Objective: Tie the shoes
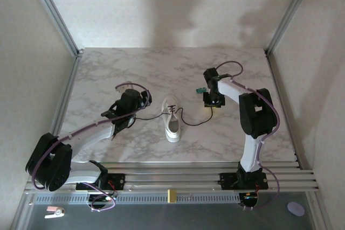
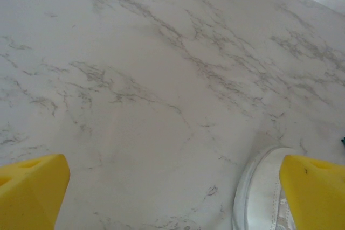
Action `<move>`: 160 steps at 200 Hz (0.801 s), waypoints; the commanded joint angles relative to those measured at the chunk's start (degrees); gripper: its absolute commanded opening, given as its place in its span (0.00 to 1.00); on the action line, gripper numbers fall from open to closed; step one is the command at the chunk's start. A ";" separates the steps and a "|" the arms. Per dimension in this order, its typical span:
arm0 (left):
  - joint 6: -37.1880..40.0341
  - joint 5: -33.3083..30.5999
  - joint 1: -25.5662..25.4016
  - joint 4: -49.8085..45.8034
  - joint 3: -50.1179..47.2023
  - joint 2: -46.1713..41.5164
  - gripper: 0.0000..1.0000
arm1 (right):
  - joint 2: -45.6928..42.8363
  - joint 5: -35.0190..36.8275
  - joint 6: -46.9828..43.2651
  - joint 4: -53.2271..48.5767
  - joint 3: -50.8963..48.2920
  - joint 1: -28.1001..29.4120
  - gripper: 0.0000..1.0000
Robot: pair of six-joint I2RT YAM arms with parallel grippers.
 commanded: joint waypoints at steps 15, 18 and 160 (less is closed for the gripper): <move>-1.53 -2.45 -0.49 -2.04 1.70 1.10 0.99 | 1.95 -1.34 -1.47 -1.85 1.48 -0.57 0.27; -1.57 -2.45 -0.45 -2.14 1.88 1.16 0.99 | 2.09 -1.34 -1.48 -1.81 1.51 -0.54 0.27; -21.94 -9.91 -0.26 -22.05 1.19 -2.96 0.99 | -15.97 2.56 -3.75 1.19 -5.46 4.23 0.00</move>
